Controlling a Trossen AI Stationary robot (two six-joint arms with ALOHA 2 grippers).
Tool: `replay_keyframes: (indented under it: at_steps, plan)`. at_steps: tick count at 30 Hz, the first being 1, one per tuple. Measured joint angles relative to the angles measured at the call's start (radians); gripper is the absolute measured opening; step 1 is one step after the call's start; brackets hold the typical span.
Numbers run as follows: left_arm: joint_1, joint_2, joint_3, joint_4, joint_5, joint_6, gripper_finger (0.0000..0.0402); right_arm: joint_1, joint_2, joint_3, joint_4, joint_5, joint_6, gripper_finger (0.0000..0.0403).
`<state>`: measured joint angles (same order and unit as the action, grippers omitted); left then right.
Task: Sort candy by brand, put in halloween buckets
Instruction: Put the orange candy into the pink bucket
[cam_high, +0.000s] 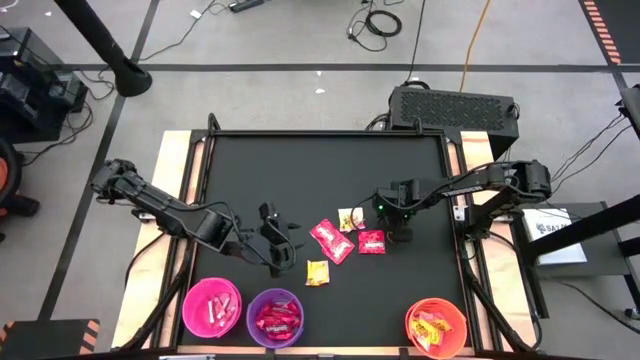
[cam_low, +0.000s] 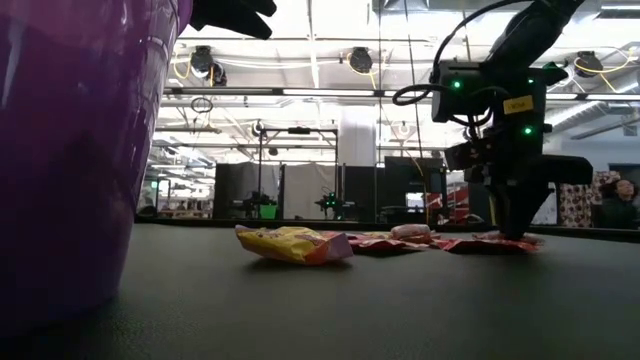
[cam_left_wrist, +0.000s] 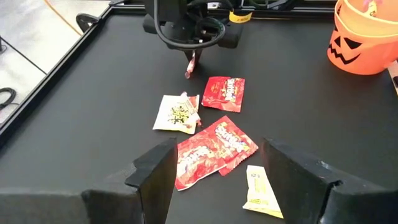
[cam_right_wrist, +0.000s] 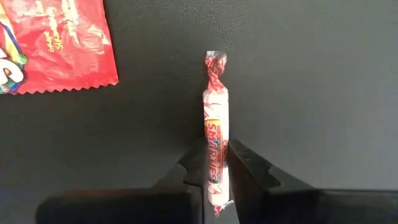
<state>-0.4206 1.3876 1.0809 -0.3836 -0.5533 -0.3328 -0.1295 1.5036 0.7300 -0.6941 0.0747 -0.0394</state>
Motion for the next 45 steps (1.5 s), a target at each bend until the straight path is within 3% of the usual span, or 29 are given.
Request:
replay_keyframes:
  at_steps: [10,22,34,39,41,45]
  plan:
    - [0.000,0.000,0.000,0.000,0.000,0.000,0.0237,0.000,0.000,0.000,-0.006,-0.007,0.038,0.0107]
    - [0.000,0.000,0.000,0.000,0.000,0.000,0.0237,0.000,-0.008,0.000,-0.007,-0.031,0.066,0.0015]
    - [0.000,0.000,0.000,0.021,-0.001,-0.001,0.0237,0.064,-0.127,0.174,-0.144,-0.159,0.201,0.0022]
    - [0.000,0.000,0.000,0.040,-0.034,-0.001,0.0237,0.159,-0.257,0.144,0.068,-0.155,0.315,0.0022]
    - [-0.004,0.000,0.000,0.046,-0.049,-0.001,0.0237,0.207,-0.299,0.098,0.232,-0.134,0.360,0.0022]
    - [-0.018,0.000,0.000,0.082,-0.112,0.002,0.0237,0.296,-0.325,-0.002,0.636,0.007,0.390,0.0022]
